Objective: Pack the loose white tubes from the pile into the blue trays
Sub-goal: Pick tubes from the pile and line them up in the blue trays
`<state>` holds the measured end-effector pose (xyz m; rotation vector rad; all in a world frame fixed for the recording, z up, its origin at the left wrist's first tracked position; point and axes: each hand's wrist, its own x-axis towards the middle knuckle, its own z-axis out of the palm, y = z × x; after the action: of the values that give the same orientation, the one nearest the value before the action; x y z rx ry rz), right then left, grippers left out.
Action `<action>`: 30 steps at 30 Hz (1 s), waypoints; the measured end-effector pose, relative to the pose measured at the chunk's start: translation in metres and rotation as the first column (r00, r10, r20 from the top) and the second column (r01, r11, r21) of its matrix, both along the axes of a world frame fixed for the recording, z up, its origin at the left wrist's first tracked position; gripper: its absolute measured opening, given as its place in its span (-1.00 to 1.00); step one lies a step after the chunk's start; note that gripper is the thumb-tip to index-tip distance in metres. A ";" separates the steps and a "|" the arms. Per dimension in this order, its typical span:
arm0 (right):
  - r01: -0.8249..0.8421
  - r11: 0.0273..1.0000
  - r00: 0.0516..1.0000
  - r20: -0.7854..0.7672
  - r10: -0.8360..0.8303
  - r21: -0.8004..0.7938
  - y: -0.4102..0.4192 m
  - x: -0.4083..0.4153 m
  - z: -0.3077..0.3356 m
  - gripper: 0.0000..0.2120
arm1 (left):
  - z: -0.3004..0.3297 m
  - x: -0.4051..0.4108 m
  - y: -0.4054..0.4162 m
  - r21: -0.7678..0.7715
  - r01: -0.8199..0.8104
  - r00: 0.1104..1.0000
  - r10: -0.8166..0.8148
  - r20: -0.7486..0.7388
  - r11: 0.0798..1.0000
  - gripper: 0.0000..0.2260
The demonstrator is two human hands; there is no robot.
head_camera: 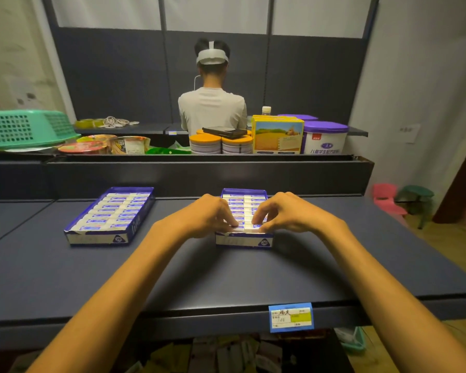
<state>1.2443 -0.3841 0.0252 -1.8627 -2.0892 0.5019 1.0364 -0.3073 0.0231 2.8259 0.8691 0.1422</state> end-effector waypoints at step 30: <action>0.109 0.994 0.992 -0.067 -0.107 0.028 0.000 0.005 -0.010 -0.71 | -0.007 0.002 0.012 -0.043 0.100 0.994 -0.097 0.052 0.994 -0.70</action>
<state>1.2490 -0.3844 0.0151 -1.9025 -1.9315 0.4941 1.0381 -0.2952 0.0159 2.8032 0.7116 0.1762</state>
